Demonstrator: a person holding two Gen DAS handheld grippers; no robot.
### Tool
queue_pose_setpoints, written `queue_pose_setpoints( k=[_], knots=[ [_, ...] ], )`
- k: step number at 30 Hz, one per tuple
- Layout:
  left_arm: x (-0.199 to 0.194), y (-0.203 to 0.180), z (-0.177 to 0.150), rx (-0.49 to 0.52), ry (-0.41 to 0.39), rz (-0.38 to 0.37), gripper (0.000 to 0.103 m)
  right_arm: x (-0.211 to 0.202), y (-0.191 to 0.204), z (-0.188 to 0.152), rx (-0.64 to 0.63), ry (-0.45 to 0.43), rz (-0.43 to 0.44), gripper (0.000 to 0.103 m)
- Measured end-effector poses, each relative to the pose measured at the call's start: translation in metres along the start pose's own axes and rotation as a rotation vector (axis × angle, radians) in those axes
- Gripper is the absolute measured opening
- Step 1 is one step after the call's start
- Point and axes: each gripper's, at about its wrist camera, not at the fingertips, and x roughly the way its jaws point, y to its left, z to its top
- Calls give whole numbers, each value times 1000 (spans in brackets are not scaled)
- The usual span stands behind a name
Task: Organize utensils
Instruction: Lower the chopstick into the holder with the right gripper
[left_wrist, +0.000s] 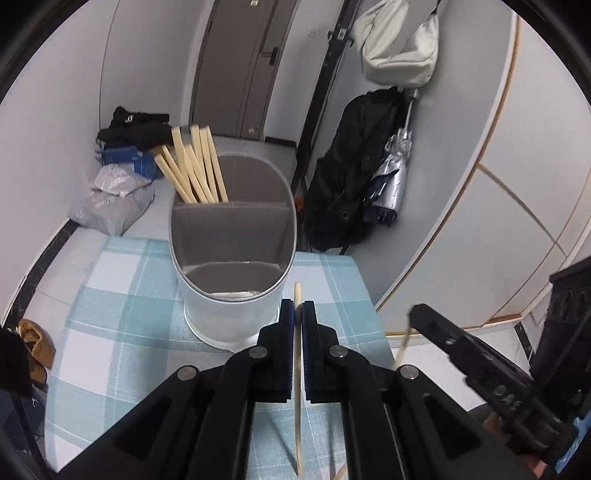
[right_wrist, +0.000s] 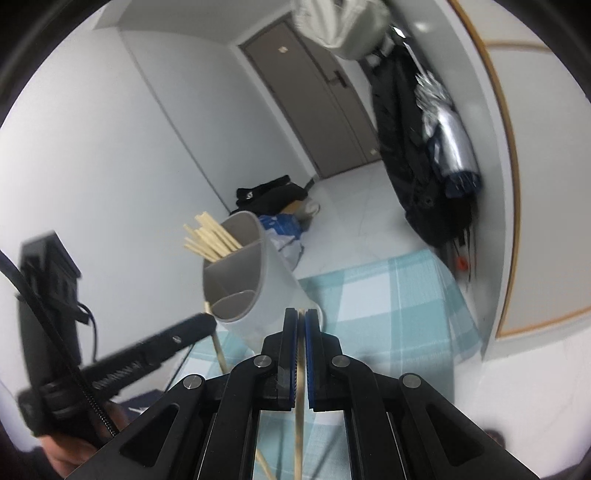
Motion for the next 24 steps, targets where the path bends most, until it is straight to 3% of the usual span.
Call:
queue_pose_setpoints(
  k=[12,24],
  knots=[
    [-22,-7,-2,63,-34,-39,0,-1,30,7,-115,-34,-21,3],
    [-59,-18,49,127,-110,-97,0,-5,48,46,-117,-90,18,3]
  ],
)
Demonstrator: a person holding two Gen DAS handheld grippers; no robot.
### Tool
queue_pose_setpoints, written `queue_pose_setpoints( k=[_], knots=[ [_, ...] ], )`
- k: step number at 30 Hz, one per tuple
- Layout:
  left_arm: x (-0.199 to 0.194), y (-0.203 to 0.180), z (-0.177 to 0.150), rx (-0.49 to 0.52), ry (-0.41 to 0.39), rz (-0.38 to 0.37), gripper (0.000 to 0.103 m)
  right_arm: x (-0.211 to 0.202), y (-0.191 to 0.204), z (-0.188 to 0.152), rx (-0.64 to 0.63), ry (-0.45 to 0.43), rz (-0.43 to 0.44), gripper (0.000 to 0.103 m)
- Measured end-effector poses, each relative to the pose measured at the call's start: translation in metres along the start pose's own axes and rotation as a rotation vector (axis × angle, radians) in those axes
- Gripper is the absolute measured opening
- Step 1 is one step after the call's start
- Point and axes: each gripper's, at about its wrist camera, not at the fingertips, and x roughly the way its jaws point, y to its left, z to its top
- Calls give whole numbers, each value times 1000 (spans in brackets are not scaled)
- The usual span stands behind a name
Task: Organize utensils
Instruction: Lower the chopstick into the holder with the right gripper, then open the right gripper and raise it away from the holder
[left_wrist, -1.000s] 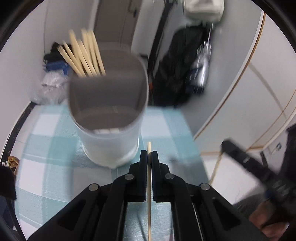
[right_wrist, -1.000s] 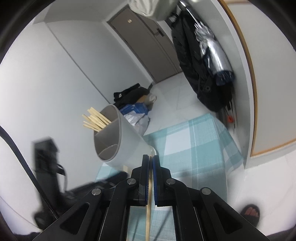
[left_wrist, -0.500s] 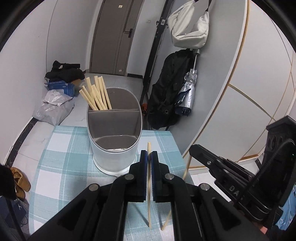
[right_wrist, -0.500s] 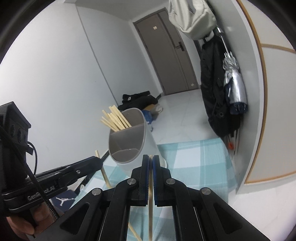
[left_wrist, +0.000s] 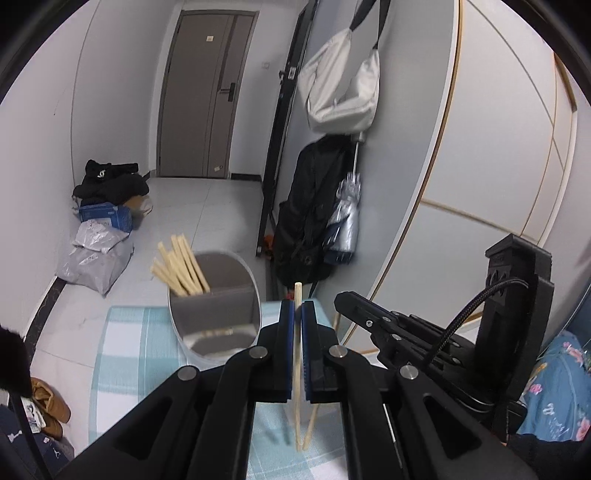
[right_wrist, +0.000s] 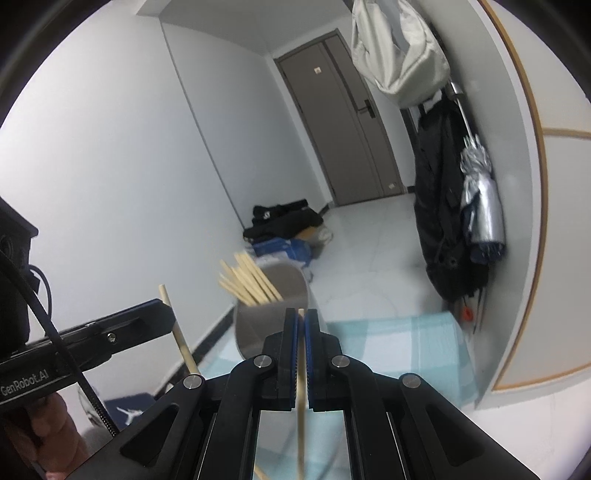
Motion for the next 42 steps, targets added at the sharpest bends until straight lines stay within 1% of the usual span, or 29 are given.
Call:
queue_pose_setpoints(
  k=[3,6,13,18,21,22,25,28,31,34,36,42],
  knots=[
    [-7,4,17,-11,-25,8,0,-3,7,22,-2,-24,20,3],
    [-13,10,40,-17,-70,29,0,-4,15,48,-11,-49,37,3],
    [-17,28,86,-49,-146,35,0,12,26,104,16,-61,47,3],
    [-8,43,104,-62,-183,57,0,30,36,137,-30,-90,46,3],
    [0,57,107,-84,-198,97,0,44,43,151,-71,-108,45,3],
    [4,62,108,-89,-203,112,0,49,44,154,-85,-114,46,3],
    [16,75,106,-109,-212,124,0,64,50,161,-138,-133,51,3],
    [28,84,101,-109,-229,128,0,85,53,162,-191,-148,57,3],
    [40,89,94,-106,-229,134,0,100,54,160,-225,-158,69,3],
    [51,94,91,-105,-215,121,0,118,50,154,-245,-144,95,3],
    [59,97,85,-91,-207,125,0,125,48,151,-250,-137,110,3],
    [68,107,77,-113,-175,97,0,138,41,136,-311,-94,178,3]
  ],
)
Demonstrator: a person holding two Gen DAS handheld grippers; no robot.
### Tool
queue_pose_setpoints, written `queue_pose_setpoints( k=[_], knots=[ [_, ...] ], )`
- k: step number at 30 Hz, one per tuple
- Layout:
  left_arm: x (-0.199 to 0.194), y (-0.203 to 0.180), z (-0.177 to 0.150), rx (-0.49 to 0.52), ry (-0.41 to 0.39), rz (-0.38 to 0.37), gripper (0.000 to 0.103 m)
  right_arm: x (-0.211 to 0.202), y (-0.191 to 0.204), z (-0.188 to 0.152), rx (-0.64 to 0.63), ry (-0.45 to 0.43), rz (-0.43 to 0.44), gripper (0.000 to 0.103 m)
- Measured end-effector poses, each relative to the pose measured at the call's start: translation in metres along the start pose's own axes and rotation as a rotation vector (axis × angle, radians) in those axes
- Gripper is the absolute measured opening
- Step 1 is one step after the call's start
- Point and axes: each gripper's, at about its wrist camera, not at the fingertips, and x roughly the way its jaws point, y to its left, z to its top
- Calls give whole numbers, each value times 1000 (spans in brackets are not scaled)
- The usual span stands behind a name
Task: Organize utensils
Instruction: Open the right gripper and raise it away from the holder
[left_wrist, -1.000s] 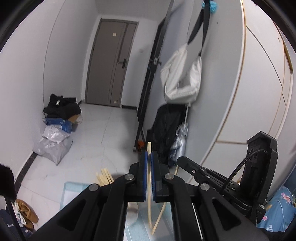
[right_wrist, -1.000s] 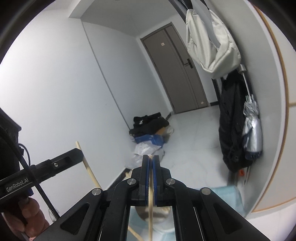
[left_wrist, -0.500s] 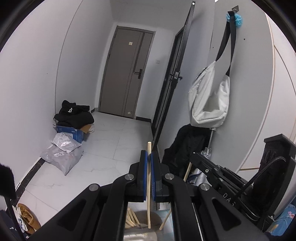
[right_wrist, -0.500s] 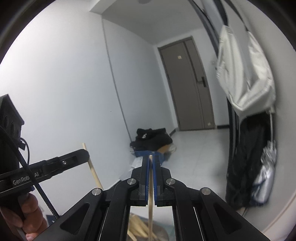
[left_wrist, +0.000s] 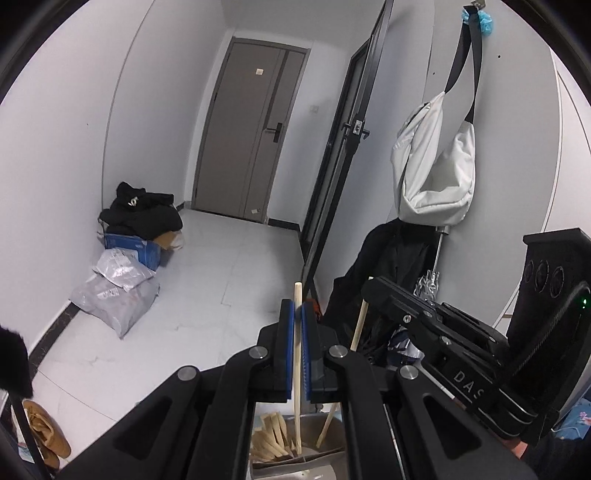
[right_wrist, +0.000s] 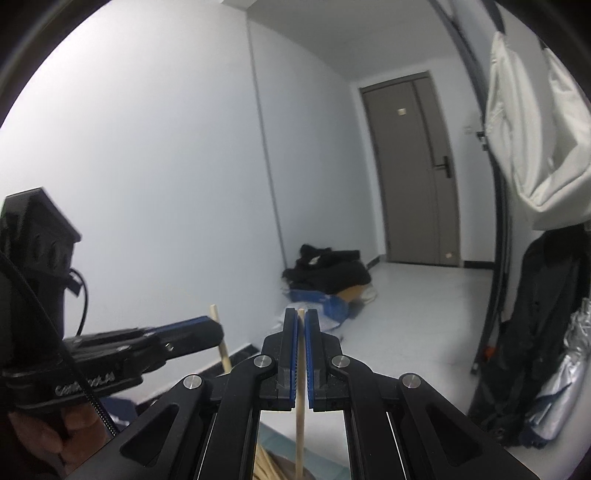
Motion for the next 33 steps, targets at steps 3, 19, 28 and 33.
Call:
queue_pose_setpoints(
  k=[3,19,28,33],
  knots=[
    [1,4,-4,-5,12,-12,0,3,4,-10,-55,32,15,3],
    [4,-2,-19,-5,49,-36,0,-1,25,-56,-212,148,49,3],
    [3,-5,-34,28,92,-55,0,-3,17,-54,-170,152,45,3],
    [9,-1,-41,14,152,-71,0,1,8,-52,-126,174,49,3]
  ],
)
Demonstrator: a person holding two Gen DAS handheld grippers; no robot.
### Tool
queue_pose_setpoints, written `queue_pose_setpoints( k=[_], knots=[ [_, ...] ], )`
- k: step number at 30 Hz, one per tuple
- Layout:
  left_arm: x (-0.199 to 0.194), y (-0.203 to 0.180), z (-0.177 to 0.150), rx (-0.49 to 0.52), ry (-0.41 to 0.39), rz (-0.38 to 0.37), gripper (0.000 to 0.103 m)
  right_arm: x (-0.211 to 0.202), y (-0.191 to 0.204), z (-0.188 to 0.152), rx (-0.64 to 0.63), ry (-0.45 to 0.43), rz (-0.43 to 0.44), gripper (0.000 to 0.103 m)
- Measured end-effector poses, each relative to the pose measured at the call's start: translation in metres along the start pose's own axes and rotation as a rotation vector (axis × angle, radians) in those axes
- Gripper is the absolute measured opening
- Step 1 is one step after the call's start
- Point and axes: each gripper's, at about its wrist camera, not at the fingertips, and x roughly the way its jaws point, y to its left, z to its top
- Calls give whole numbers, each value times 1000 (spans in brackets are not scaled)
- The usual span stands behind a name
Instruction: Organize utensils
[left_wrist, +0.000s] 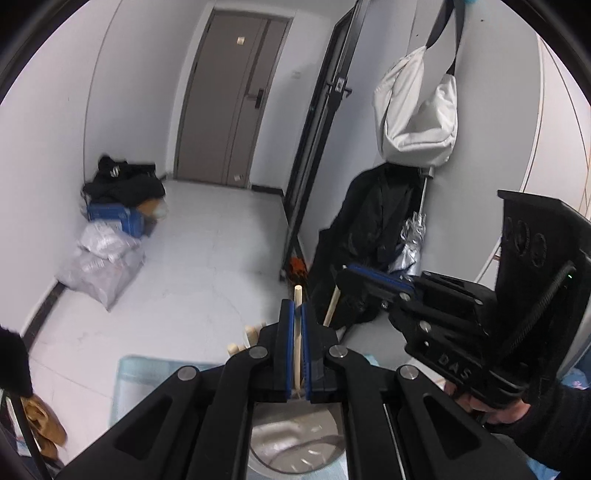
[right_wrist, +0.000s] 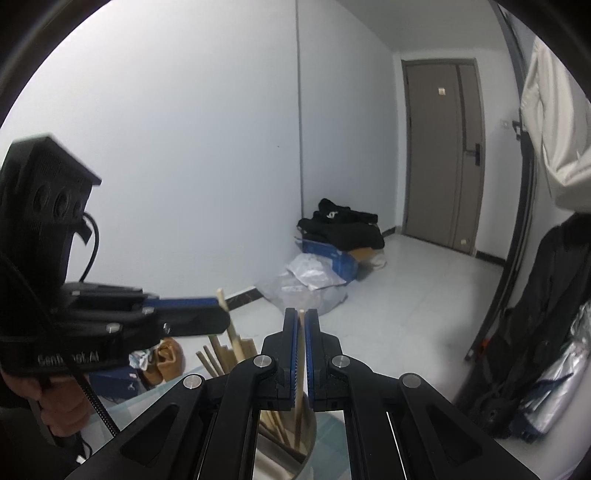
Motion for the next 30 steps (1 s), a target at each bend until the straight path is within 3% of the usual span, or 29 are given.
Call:
queue_pose_setpoints(
  k=[4,6,8,10,13,16,18,22,27,30],
  knots=[
    [-2,-2,4,7,23,22,2,10,-10,-9,102,49,18,6],
    [-5,-5,6,13,29,40,13,13,-13,-15,143,69,19,6],
    [-11,-5,8,4,18,55,43,11,-16,-19,184,75,19,6],
    [-20,-4,8,-2,-15,89,56,5,-19,-20,211,73,10,6],
    [-28,-3,9,-20,-25,127,58,-10,-22,-21,243,55,-7,13],
    [-35,-1,12,-43,-29,170,70,-28,-22,-19,263,35,-33,26],
    [-42,-4,13,-44,-43,211,74,-38,-19,-16,270,17,-40,28],
    [-59,-10,14,-49,-61,256,82,-65,-9,-10,282,-26,-58,46],
    [-79,-17,11,-47,-97,309,90,-93,13,-6,271,-71,-72,51],
    [-92,-25,6,-30,-129,338,96,-109,26,-5,263,-95,-87,61]
  ],
)
